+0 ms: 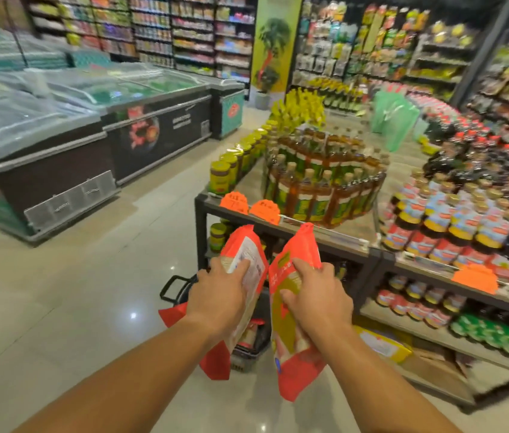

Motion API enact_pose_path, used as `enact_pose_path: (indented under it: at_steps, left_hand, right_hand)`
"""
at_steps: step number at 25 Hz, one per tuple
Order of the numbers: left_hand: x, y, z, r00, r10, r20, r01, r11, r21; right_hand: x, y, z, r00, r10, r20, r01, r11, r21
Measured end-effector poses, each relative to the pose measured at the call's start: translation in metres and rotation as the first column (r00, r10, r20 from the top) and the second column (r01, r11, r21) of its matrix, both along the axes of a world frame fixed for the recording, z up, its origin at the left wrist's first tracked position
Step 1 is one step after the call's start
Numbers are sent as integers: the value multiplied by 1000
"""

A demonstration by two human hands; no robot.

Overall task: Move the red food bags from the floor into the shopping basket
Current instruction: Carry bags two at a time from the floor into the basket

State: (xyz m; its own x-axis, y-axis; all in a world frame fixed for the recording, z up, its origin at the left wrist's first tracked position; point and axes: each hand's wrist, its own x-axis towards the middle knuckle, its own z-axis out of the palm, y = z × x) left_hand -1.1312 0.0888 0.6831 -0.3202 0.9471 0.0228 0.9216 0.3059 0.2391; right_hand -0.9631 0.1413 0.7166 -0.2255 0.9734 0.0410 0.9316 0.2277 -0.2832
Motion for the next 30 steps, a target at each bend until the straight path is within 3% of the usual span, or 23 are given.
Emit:
enact_pose_path:
  at_steps: [6,11,20,27,30]
  left_hand:
    - [-63,83,-61,994,97,54,-90,990,-112]
    - [-117,152,-163,980,155,123,-113,949,-296]
    - [-211,311,-430,976,96,193,-23,938,-347]
    - [-238,345,-652,938,128,321,2,926,-377]
    - [-249,352,-729,905,133,404,23,933,-358]
  right_hand:
    - [-73,102,-75,998,49,-26,-52,993,-104]
    - [-132,161,-188,1000,-31,-6,28,966,-255]
    - [-212,299,-458,968,-249,-27,225,909,-350]
    - [-218,320,-670,906,-423,-32,366,817,-446]
    - [-215,330,-743,862,-489,-134,366,782,-504]
